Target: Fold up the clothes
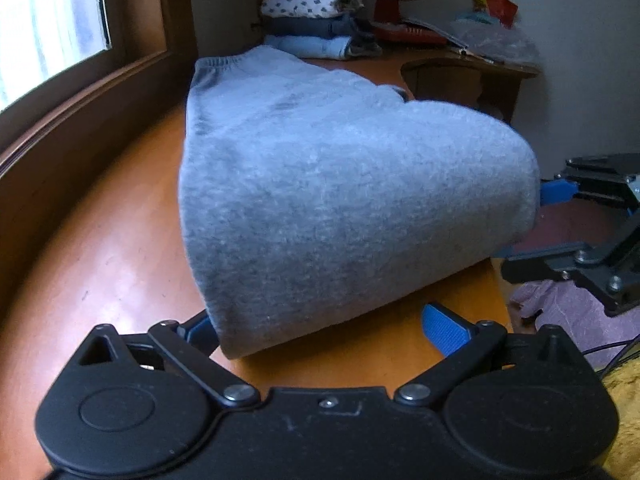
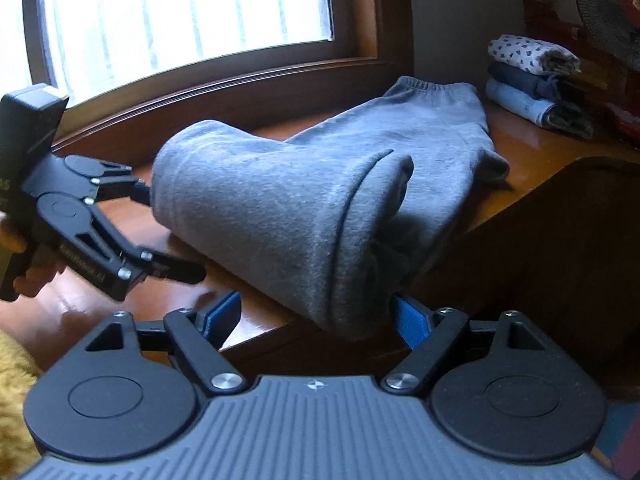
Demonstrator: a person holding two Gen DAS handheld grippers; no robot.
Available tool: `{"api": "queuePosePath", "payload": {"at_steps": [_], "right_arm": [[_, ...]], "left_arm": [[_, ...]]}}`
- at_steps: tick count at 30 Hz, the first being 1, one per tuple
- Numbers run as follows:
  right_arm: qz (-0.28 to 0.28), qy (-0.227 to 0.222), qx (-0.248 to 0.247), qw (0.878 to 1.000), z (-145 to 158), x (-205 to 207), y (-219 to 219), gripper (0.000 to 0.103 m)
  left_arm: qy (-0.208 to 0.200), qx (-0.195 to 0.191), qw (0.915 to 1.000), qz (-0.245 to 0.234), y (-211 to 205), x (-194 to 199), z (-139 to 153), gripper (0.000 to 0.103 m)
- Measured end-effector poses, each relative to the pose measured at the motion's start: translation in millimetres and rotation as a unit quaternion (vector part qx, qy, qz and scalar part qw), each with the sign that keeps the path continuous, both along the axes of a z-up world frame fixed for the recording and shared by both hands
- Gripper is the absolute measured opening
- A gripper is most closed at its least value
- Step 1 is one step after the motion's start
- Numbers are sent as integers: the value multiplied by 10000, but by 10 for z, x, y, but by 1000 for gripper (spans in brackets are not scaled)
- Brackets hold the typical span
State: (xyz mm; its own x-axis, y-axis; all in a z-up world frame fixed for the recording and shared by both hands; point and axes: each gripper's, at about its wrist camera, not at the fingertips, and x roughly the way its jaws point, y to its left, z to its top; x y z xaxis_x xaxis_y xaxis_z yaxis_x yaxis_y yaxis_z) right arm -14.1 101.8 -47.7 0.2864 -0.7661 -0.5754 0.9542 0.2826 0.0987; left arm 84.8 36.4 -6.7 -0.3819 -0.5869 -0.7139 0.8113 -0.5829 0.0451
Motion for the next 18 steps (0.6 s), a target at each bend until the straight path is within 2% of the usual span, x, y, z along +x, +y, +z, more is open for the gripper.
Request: {"api": "queuePosePath", "payload": {"at_steps": [13, 18], "right_arm": [[-61, 99, 48, 9999, -75, 61, -98, 80], [-71, 69, -4, 10000, -52, 64, -79, 74]], "left_arm": [[114, -121, 9998, -93, 3, -31, -30, 102], [200, -111, 9997, -106, 33, -56, 27, 101]]}}
